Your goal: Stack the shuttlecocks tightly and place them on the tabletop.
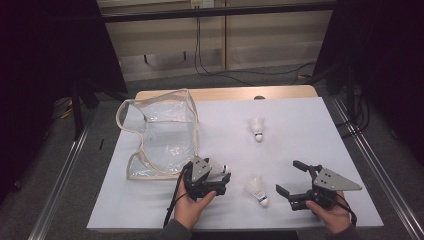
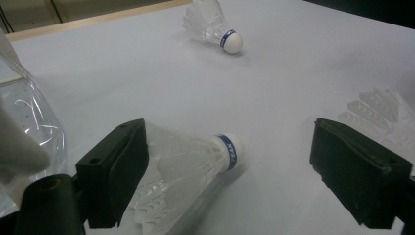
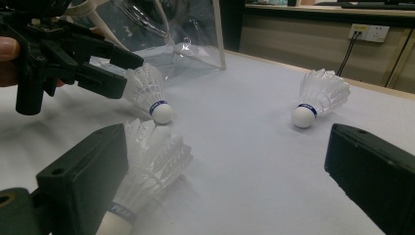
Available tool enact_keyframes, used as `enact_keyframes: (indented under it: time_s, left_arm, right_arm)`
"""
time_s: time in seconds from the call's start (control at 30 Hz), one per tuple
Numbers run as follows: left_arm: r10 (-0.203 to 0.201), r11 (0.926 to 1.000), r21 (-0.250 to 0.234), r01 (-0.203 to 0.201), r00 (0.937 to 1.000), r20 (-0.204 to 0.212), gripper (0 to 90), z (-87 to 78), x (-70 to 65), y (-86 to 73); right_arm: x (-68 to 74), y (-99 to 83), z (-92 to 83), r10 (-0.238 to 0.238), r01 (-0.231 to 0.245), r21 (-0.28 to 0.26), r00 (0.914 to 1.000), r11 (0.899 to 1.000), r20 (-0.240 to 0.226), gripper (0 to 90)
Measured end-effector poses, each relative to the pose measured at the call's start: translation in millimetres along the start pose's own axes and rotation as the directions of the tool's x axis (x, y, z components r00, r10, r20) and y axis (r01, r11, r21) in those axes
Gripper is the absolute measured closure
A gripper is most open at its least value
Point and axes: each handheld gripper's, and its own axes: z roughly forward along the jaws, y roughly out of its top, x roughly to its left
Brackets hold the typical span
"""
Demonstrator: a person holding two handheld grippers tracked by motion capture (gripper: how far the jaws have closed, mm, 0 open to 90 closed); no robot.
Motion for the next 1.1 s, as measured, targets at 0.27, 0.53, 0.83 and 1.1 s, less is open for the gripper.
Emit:
enact_keyframes:
  time_s: [0.27, 0.53, 0.83, 1.1]
  left_arm:
    - [-0.086, 0.9952, 0.047, 0.086, 0.9963, -0.007, 48.0, -2.9, 2.1, 0.0]
    - [-0.091, 0.9940, 0.063, 0.089, 0.9952, 0.034, 55.7, 3.3, -5.1, 2.9]
    - [-0.064, 0.9950, 0.079, 0.061, 0.9972, 0.039, 69.1, 8.5, -6.8, 9.8]
    - [-0.006, 0.9943, 0.106, 0.004, 0.9999, 0.010, 77.4, 20.4, -11.5, 15.0]
  right_arm:
    - [-0.6, -0.4, -0.1, -0.004, 0.004, 0.000, 1.0000, 1.000, 0.000, 1.5]
    - [-0.8, -0.2, -0.8, 0.000, 0.000, 0.000, 1.0000, 1.000, 0.002, 1.6]
    - [-1.3, -0.6, -1.1, 0.005, -0.005, -0.002, 1.0000, 1.000, 0.000, 1.6]
    - [-2.3, -0.9, -0.9, 0.008, -0.008, -0.007, 1.0000, 1.000, -0.002, 1.5]
